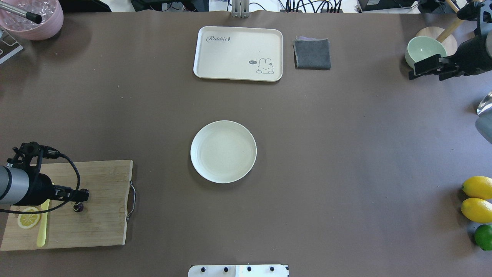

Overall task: Place red cherry on plate
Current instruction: 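Grasp the two dark red cherries on the cutting board with the left gripper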

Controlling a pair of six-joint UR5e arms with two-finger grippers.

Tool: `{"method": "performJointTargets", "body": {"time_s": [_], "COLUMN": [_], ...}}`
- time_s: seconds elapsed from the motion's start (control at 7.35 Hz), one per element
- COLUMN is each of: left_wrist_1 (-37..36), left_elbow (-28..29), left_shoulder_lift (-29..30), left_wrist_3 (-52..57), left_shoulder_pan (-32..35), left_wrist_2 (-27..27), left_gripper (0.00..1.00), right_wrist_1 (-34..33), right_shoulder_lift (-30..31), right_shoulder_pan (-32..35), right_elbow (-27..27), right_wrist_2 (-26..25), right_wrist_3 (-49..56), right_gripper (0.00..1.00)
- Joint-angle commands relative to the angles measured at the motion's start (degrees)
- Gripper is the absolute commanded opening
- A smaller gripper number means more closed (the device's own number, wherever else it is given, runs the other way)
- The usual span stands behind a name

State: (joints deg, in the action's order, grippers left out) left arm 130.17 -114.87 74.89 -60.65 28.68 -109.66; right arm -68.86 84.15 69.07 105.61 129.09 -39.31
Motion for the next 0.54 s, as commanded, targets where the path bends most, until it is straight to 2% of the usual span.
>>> {"method": "performJointTargets", "body": {"time_s": [0.0,0.41], "left_wrist_1": [0.00,0.00], "left_elbow": [-0.09,-3.60], "left_shoulder_lift": [-0.10,0.08], "left_wrist_3": [0.00,-0.17], "left_shoulder_pan": [-1.26,0.05], "left_wrist_2": [0.06,-0.20], "left_gripper": [0.00,0.00], "right_wrist_1": [-0.04,0.39], "right_shoulder_lift": [1.11,3.47], "right_shoulder_pan": [1.42,2.64], "right_elbow": [-0.05,-0.05], "right_wrist_2": [0.38,0.37], "right_wrist_3": [2.31,3.27], "right_gripper": [1.00,1.00]}}
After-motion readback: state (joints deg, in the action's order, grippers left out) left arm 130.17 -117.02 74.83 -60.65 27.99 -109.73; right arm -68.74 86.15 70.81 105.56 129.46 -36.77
